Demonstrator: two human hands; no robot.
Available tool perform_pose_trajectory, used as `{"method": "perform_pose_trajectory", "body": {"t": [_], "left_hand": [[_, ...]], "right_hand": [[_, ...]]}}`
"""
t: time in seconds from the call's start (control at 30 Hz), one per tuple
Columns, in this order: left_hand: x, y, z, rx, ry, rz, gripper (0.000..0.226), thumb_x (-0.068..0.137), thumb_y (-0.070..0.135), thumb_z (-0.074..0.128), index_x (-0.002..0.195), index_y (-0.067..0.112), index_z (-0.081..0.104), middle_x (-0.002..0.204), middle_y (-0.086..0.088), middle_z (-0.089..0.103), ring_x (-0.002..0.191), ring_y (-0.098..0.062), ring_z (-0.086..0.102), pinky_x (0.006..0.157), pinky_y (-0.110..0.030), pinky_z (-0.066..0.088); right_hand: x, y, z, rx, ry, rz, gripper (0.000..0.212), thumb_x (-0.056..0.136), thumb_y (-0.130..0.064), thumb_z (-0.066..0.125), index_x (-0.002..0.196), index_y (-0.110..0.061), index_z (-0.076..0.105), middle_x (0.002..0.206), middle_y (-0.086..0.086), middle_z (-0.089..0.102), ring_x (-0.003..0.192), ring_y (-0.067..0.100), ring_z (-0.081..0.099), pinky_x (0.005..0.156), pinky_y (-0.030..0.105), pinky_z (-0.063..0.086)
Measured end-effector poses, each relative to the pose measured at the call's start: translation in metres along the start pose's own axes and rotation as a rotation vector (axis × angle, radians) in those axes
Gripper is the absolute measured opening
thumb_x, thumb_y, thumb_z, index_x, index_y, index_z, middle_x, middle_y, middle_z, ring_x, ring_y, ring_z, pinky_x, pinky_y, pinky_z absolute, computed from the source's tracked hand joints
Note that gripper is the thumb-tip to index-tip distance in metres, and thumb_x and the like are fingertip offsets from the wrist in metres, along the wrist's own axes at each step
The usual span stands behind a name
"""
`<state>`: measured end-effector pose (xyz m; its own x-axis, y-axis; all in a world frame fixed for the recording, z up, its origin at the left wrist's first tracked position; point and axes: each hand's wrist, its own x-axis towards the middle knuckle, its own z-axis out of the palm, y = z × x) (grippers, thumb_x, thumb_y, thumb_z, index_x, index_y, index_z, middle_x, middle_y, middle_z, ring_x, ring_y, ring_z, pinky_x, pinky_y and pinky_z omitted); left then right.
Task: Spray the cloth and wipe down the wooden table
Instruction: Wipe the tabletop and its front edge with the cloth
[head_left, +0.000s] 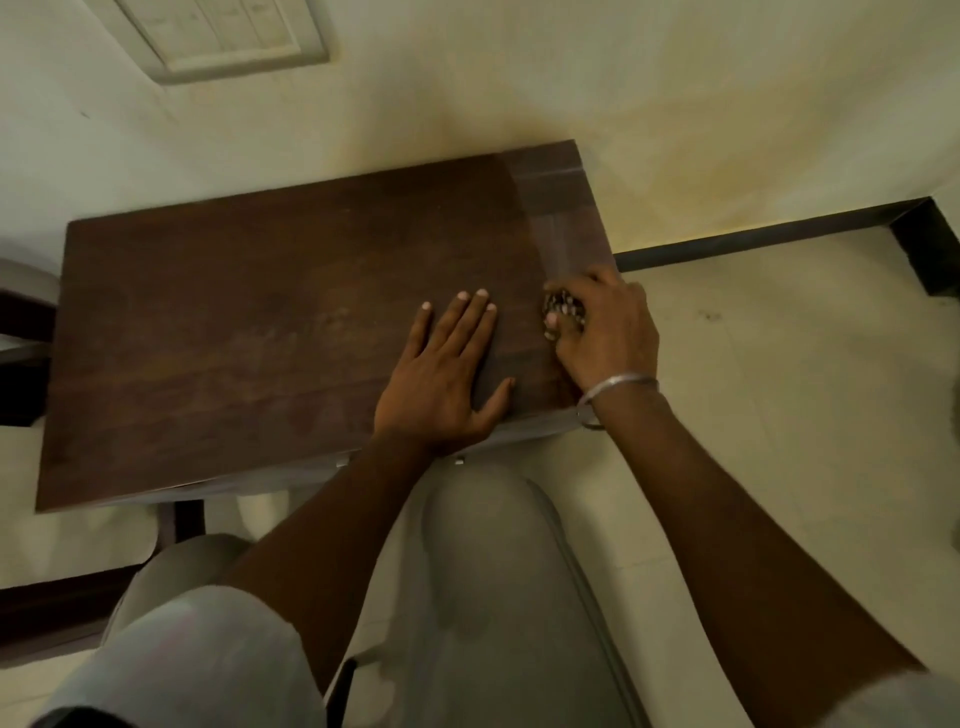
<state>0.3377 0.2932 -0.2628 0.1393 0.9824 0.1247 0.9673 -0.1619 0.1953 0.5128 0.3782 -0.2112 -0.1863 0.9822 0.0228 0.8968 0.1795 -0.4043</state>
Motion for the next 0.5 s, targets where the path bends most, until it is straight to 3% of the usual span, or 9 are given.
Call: {"method": "perform_pose_trajectory", "body": {"t": [0.13,0.33,0.5], "left_hand": [[0.000,0.001,-0.003,-0.004,0.003,-0.009,0.080,0.096,0.057,0.043,0.159,0.009,0.027,0.168,-0.008,0.021,0.157,-0.021,0.015,0.126,-0.053,0.011],[-0.003,0.001,-0.005,0.023,-0.033,-0.105,0.086,0.097,0.062,0.033,0.160,0.004,0.021,0.169,-0.013,0.013,0.158,-0.023,0.006,0.127,-0.050,0.005],[-0.003,0.005,-0.008,0.010,-0.067,-0.112,0.086,0.097,0.061,0.034,0.160,0.003,0.020,0.169,-0.014,0.009,0.158,-0.023,0.003,0.127,-0.050,0.005]], "right_hand": [[0.029,-0.010,-0.001,0.022,-0.006,-0.015,0.037,0.082,-0.017,0.067,0.113,-0.035,0.064,0.128,-0.005,0.054,0.108,0.026,0.049,0.072,0.027,0.041],[-0.004,0.005,0.001,0.048,0.009,-0.029,0.040,0.079,-0.013,0.069,0.111,-0.037,0.064,0.124,-0.008,0.054,0.102,0.022,0.048,0.069,0.025,0.037],[0.055,-0.011,0.008,0.038,0.055,-0.024,0.032,0.083,-0.019,0.068,0.112,-0.031,0.065,0.129,-0.001,0.053,0.108,0.028,0.050,0.075,0.027,0.040]]}}
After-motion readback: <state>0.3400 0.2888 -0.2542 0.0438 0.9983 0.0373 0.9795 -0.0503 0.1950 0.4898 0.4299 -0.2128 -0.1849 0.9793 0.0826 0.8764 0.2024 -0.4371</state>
